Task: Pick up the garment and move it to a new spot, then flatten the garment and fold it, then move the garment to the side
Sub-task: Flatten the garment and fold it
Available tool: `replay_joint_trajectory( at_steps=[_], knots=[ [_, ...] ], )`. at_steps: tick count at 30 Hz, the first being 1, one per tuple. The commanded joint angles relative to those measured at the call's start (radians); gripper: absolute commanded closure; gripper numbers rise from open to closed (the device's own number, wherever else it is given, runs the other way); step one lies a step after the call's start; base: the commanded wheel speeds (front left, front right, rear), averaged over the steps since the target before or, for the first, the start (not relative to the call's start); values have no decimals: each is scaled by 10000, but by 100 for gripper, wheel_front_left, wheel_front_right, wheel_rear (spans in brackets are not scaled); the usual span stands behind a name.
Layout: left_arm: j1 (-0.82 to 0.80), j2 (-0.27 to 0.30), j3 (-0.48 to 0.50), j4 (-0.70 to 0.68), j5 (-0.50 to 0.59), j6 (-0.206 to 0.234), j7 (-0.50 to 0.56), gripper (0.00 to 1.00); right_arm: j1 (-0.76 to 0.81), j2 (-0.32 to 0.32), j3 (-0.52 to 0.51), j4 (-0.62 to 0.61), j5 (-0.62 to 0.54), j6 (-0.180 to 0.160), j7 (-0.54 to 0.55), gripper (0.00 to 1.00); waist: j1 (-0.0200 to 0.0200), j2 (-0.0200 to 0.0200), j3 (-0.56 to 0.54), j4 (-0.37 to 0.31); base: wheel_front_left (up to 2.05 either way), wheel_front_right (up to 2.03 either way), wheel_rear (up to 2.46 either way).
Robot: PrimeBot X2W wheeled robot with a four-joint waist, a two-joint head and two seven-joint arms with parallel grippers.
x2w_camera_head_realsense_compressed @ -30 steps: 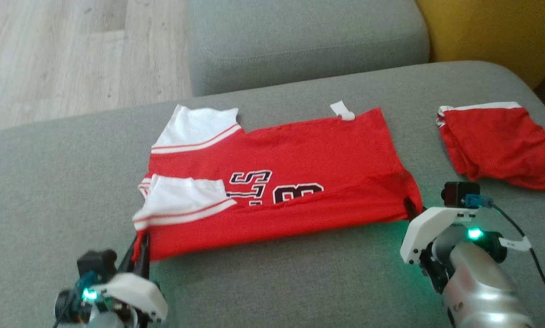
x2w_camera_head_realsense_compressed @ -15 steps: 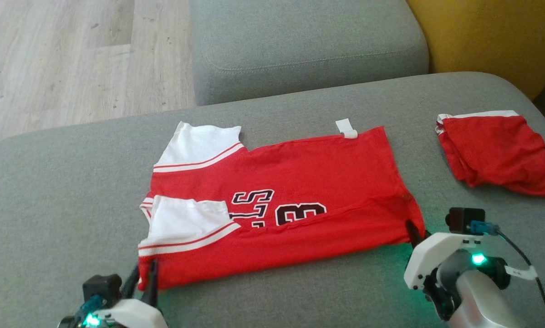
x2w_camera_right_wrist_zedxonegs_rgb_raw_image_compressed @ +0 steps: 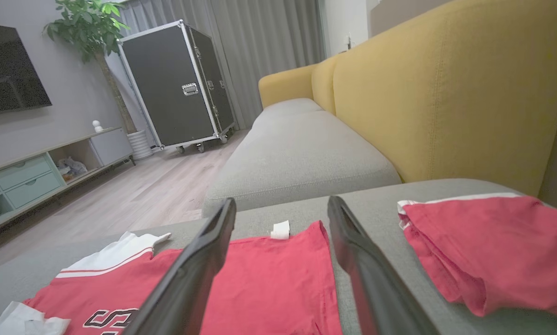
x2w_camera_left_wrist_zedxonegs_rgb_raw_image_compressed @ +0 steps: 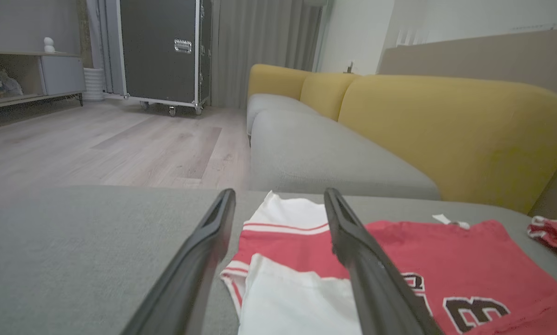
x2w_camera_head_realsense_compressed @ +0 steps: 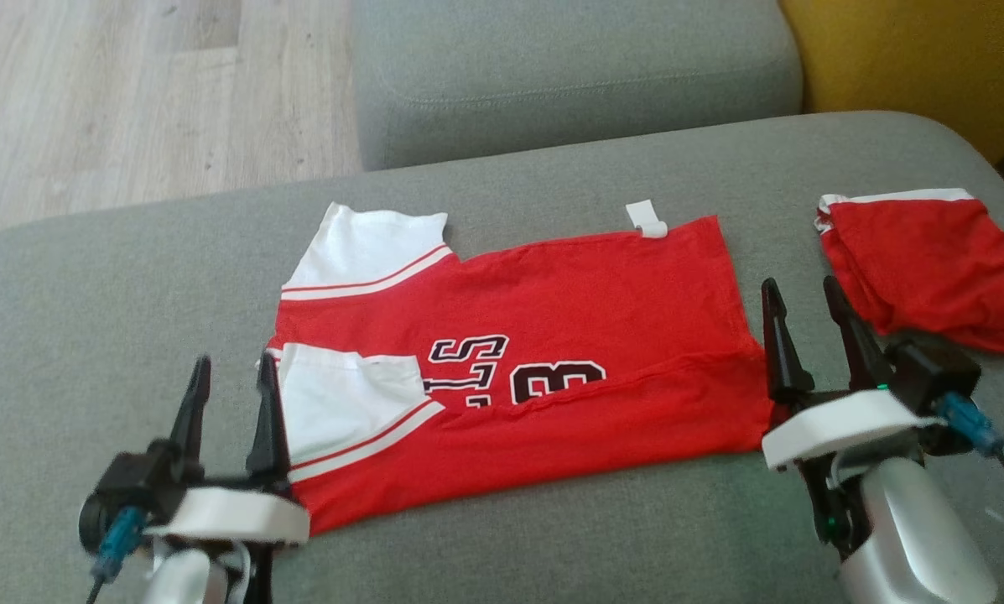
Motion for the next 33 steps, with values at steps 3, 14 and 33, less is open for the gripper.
replay_joint_trajectory(
  at_steps=[3, 14, 33],
  knots=[
    [-325, -257, 638, -1324, 276, -226, -119, 0, 212, 24, 136, -847, -309, 33, -392, 0, -1, 0, 203, 37, 0, 0, 0],
    [-1781, 60, 664, -778, 858, -733, -104, 0, 76, 226, -65, -2254, -519, 33, -478, 0, -1, 0, 1463, -453, 0, 0, 0],
    [-8506, 4011, -3386, 3254, -929, -939, 5107, 0, -1489, 234, 616, -3199, 103, 33, -480, 0, -1, 0, 4374, -1954, 0, 0, 0]
  ],
)
